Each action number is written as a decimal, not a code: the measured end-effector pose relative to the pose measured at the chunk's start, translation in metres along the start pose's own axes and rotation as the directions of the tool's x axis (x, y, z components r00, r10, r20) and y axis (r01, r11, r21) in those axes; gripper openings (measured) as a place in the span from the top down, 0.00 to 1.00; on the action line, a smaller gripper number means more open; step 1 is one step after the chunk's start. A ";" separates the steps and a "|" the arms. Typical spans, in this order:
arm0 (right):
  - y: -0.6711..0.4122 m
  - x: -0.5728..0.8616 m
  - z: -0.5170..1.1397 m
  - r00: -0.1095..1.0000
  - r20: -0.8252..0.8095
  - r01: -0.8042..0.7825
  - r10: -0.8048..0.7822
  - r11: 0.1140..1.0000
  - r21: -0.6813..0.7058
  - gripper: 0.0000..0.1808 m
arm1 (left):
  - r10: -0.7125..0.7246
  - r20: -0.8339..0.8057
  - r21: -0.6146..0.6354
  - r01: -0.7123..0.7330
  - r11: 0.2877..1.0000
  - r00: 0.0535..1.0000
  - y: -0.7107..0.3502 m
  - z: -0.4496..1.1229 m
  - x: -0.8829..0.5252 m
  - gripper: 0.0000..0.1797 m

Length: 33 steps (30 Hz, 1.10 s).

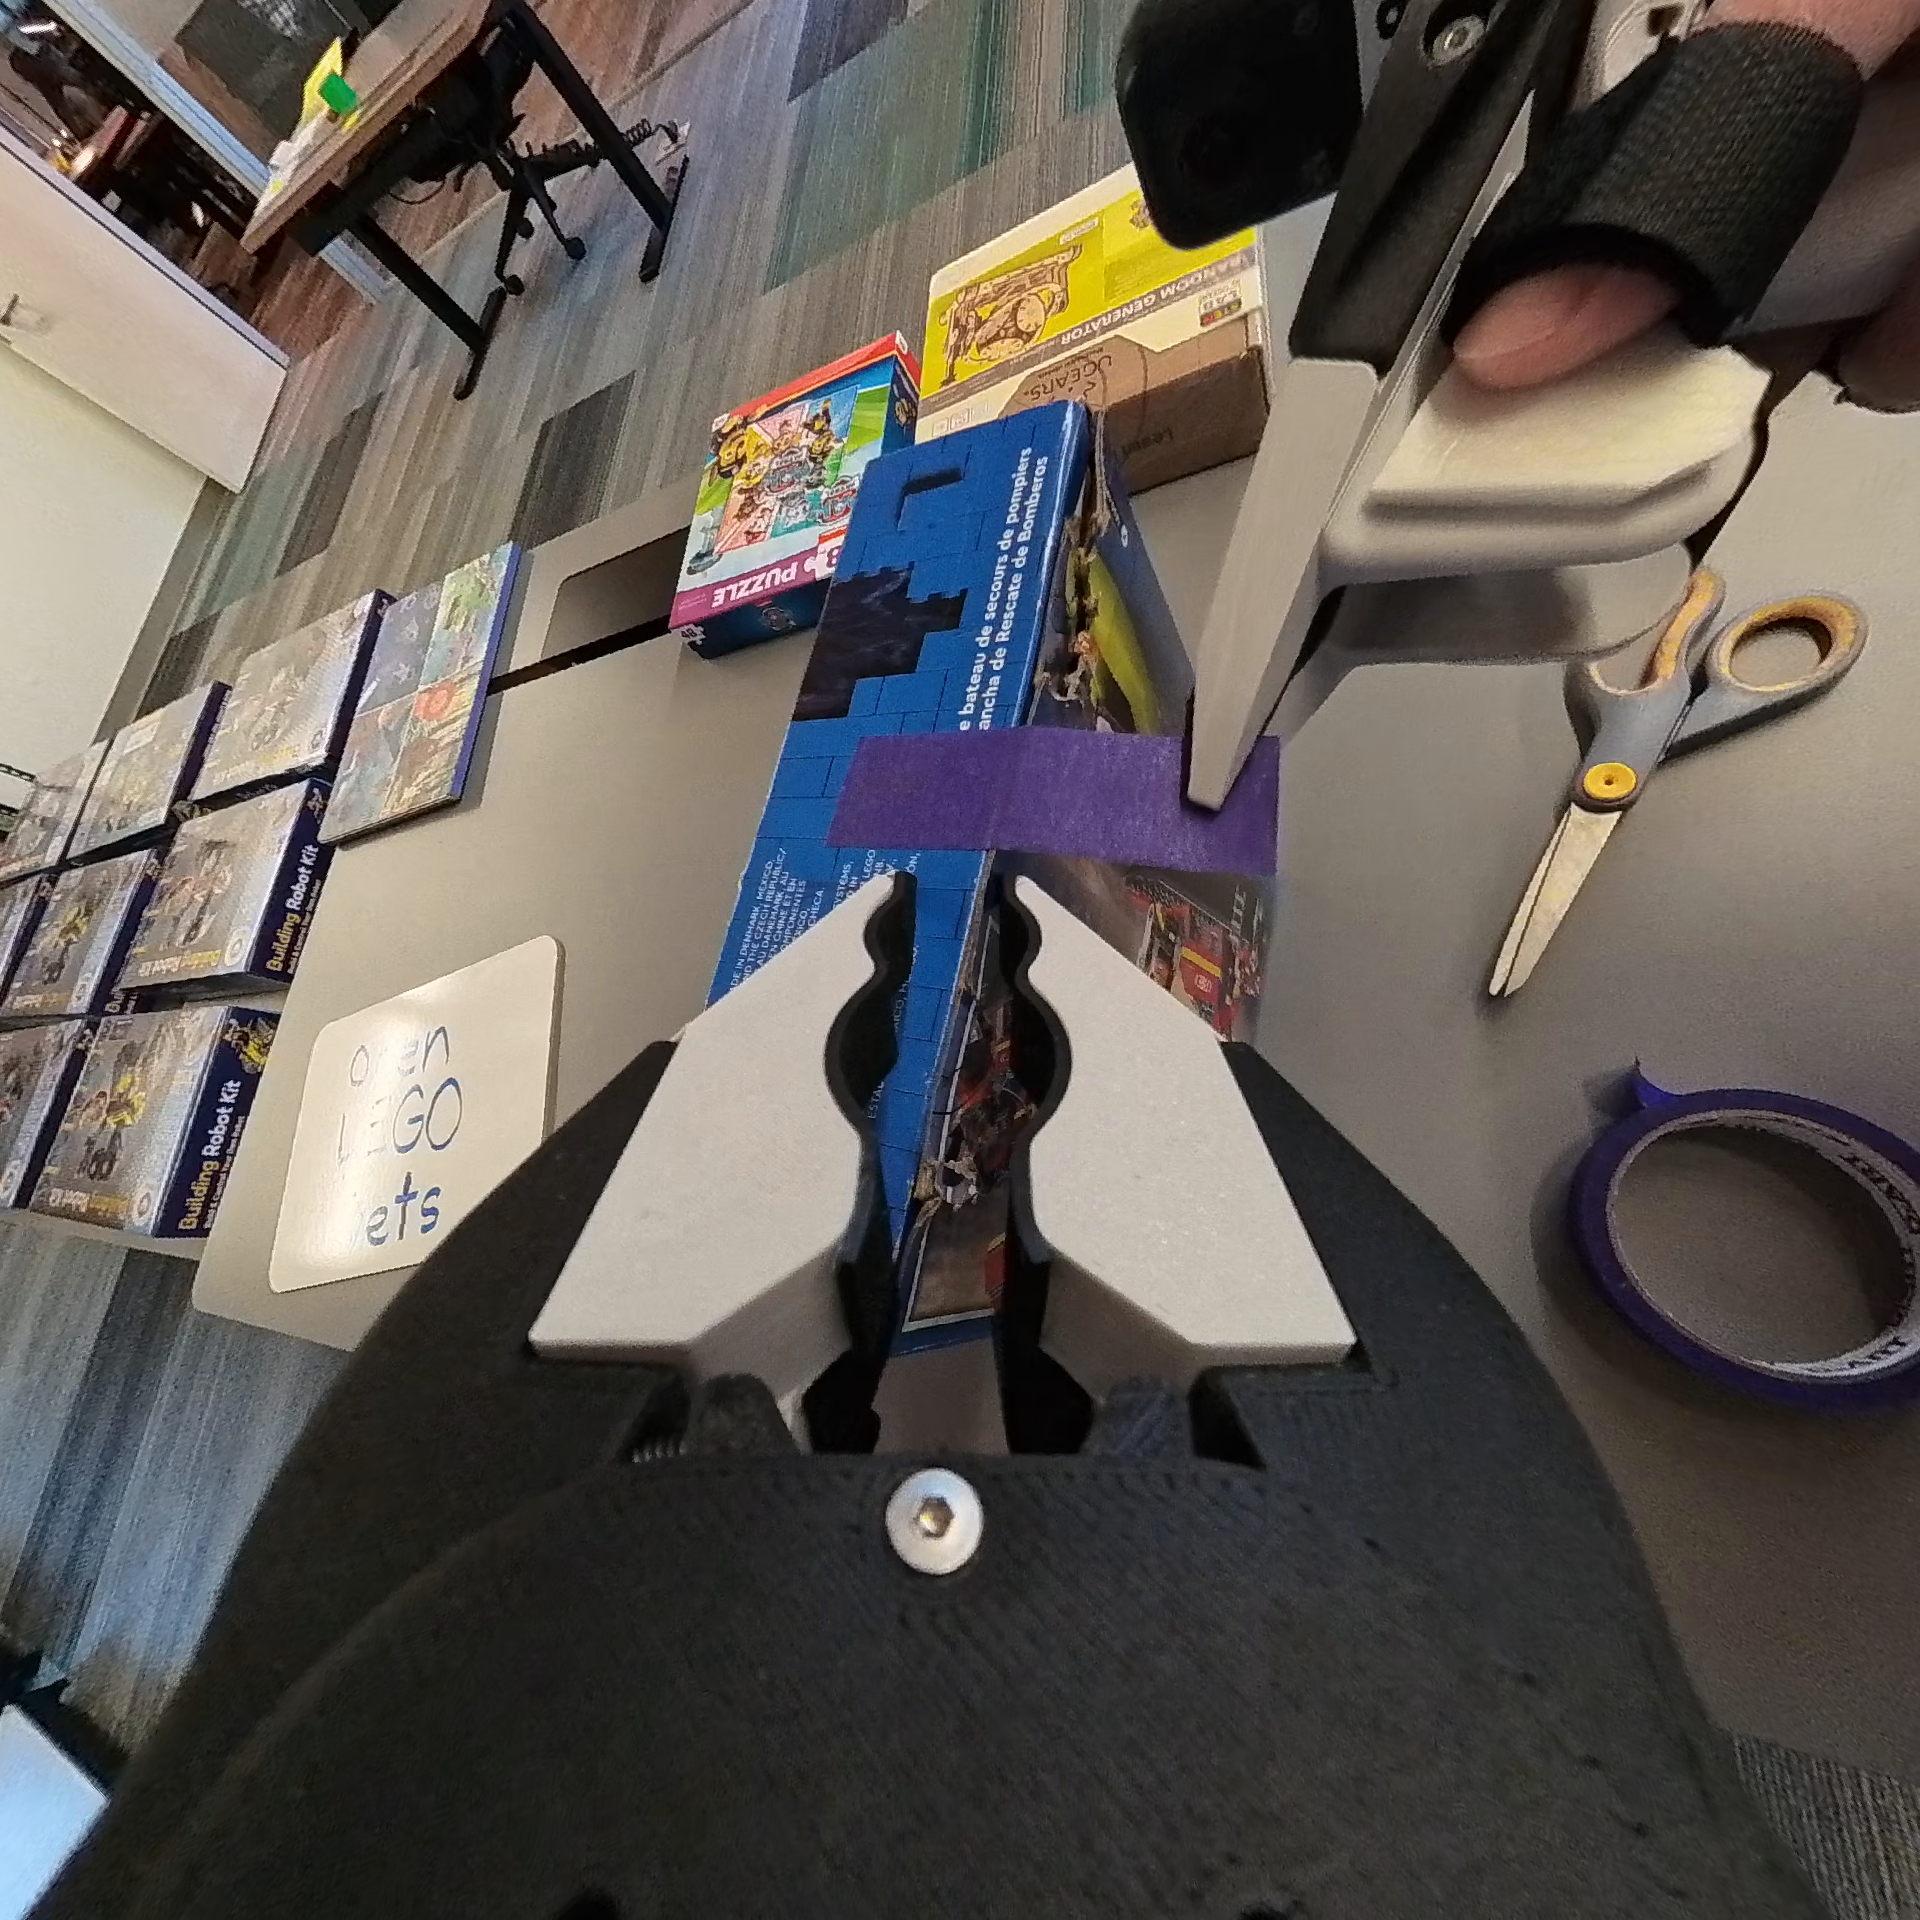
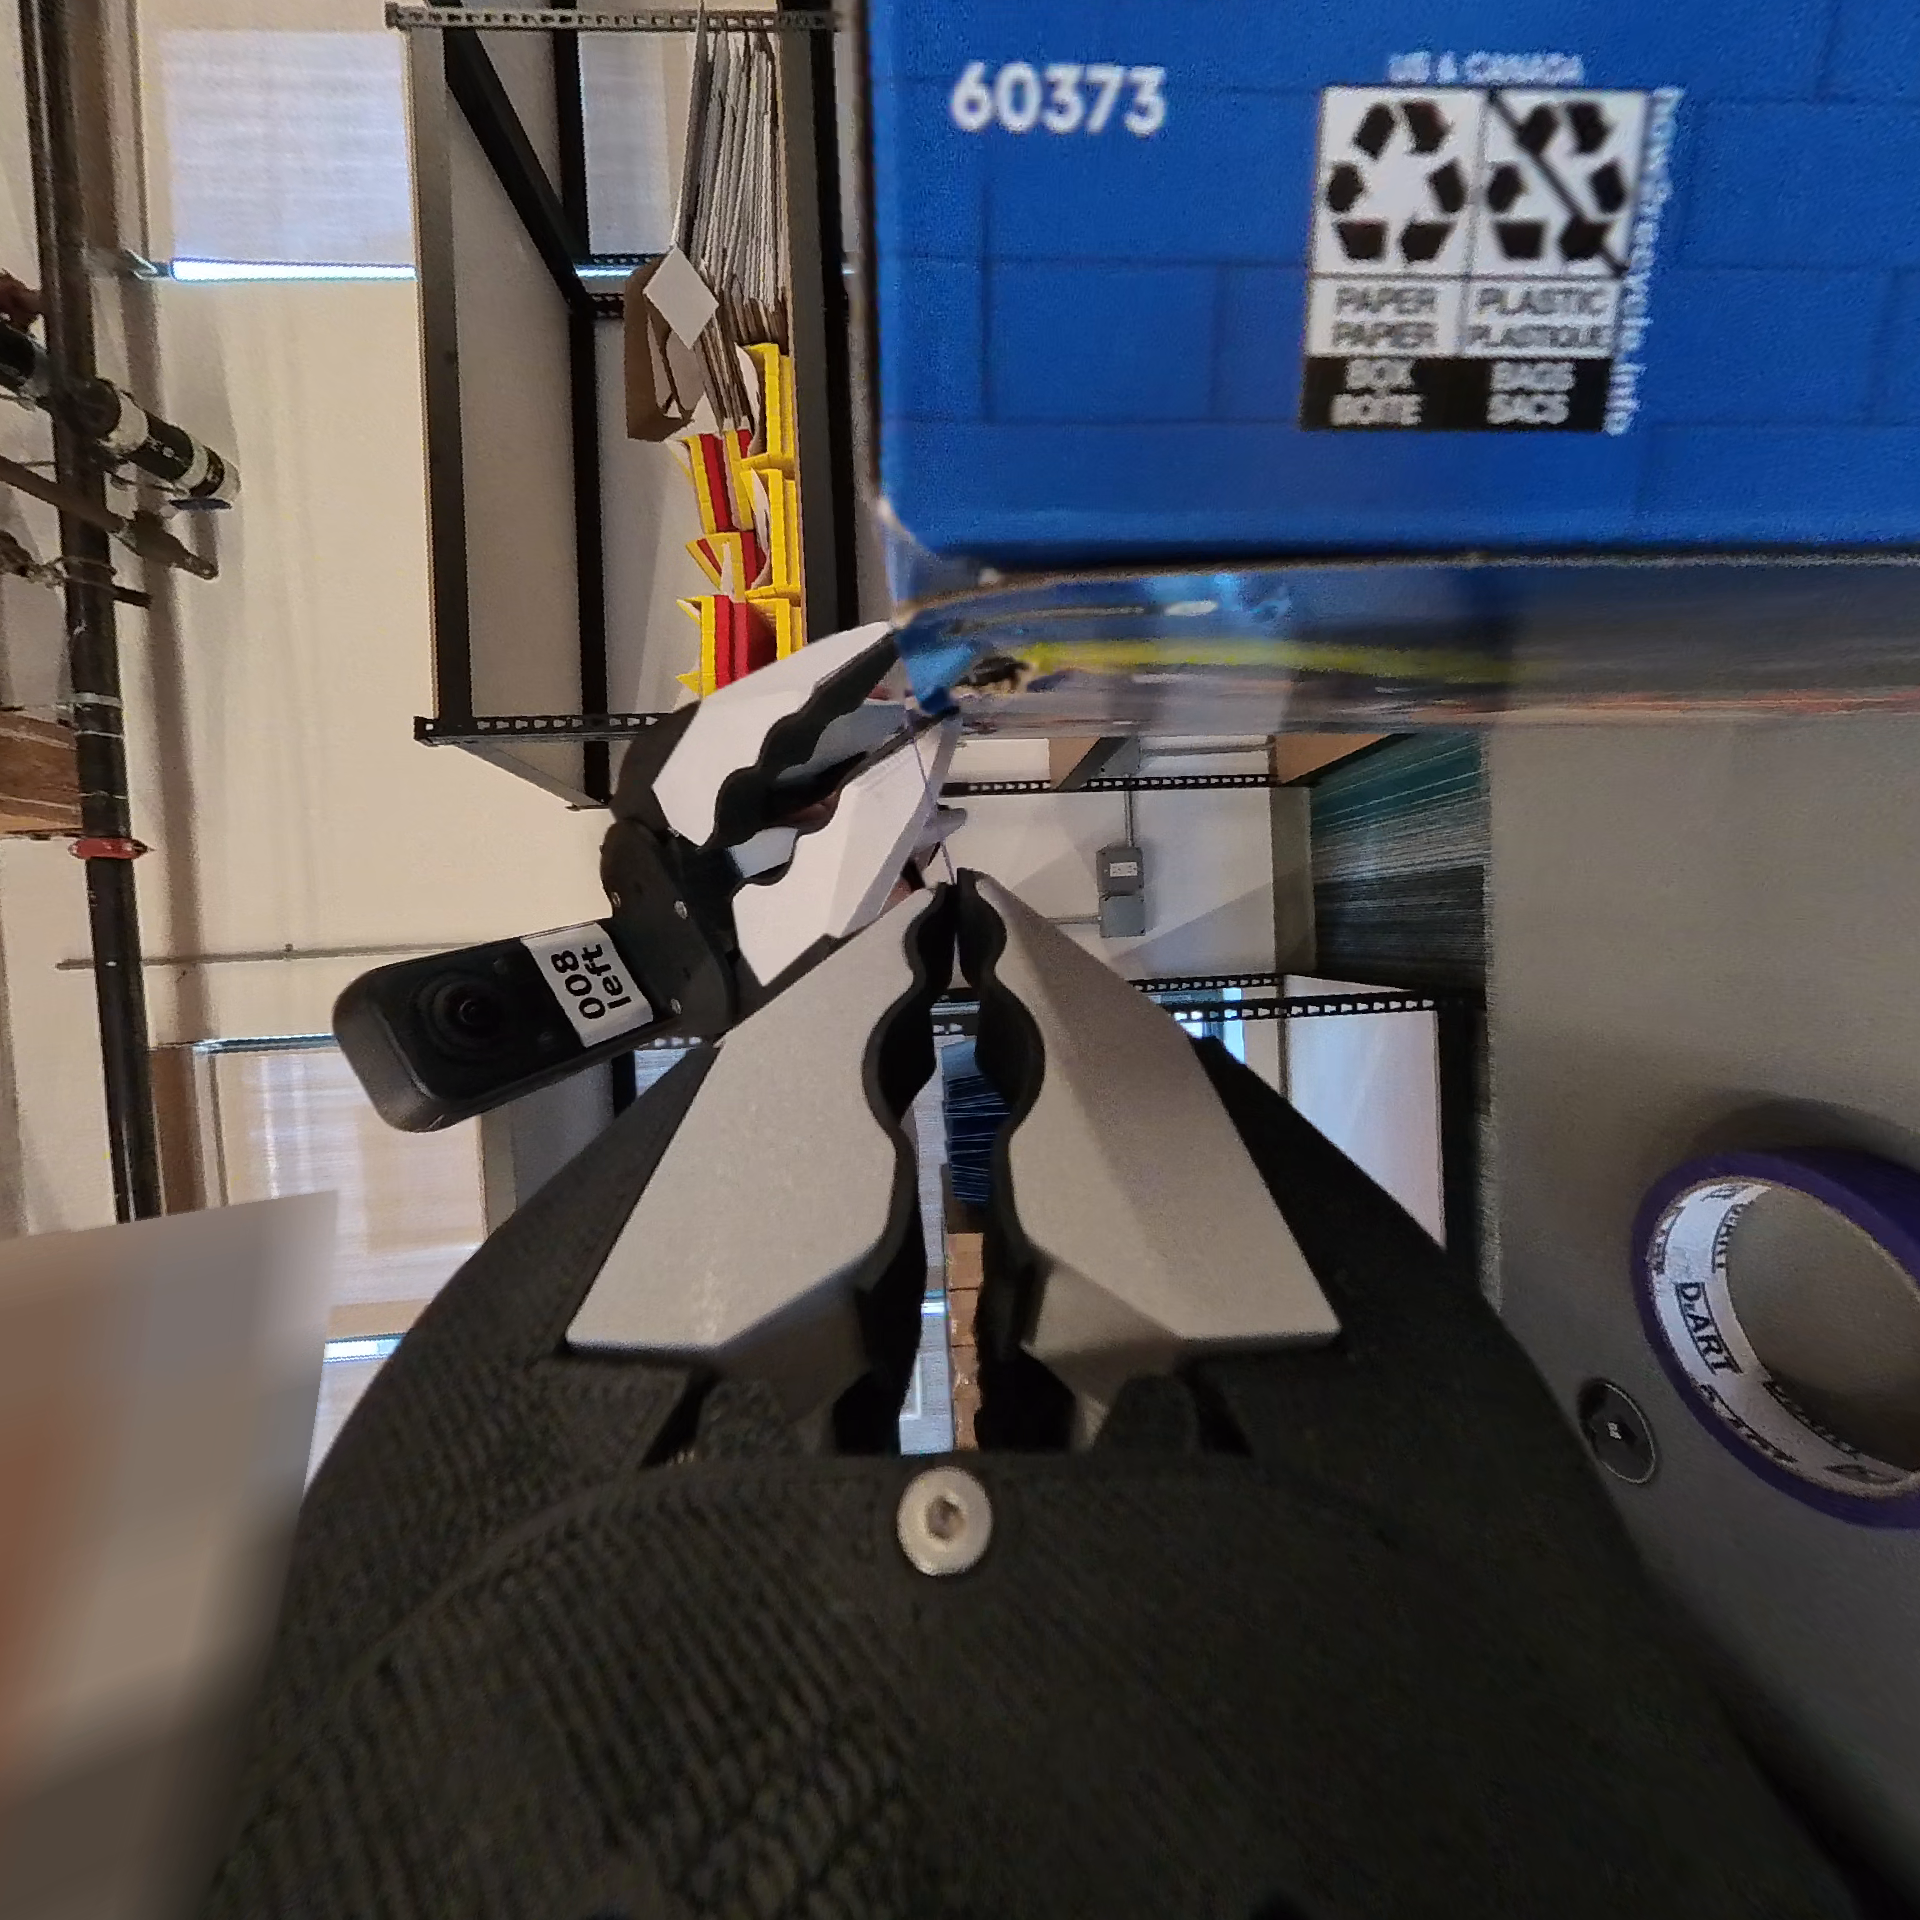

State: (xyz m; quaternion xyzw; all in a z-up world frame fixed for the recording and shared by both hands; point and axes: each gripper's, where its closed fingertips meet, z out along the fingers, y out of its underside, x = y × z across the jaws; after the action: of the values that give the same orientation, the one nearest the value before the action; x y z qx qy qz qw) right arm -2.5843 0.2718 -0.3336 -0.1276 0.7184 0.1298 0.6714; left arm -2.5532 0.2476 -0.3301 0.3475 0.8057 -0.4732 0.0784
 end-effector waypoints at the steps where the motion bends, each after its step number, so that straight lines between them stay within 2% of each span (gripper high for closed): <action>1: 0.000 0.001 0.000 1.000 0.003 -0.004 0.004 1.000 0.000 1.00 | 0.000 0.000 0.000 0.000 1.000 1.000 0.000 0.000 0.000 0.92; 16: -0.017 0.022 0.008 0.985 -0.099 0.140 -0.138 0.990 0.016 1.00 | -0.011 -0.008 -0.001 0.011 1.000 1.000 0.000 0.000 0.000 0.92; 26: -0.028 0.026 0.013 0.985 -0.102 0.150 -0.142 0.986 0.069 1.00 | -0.007 -0.010 0.000 0.007 1.000 1.000 0.000 0.000 0.001 0.92; 33: -0.031 0.026 0.014 0.994 -0.057 0.096 -0.091 0.991 0.091 1.00 | -0.007 -0.018 0.003 0.007 1.000 1.000 0.000 -0.001 0.001 0.92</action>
State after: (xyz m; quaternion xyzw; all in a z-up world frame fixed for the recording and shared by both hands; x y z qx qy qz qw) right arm -2.5620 0.2477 -0.3611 -0.1330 0.7344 0.0607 0.6628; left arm -2.5537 0.2482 -0.3298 0.3490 0.8069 -0.4715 0.0692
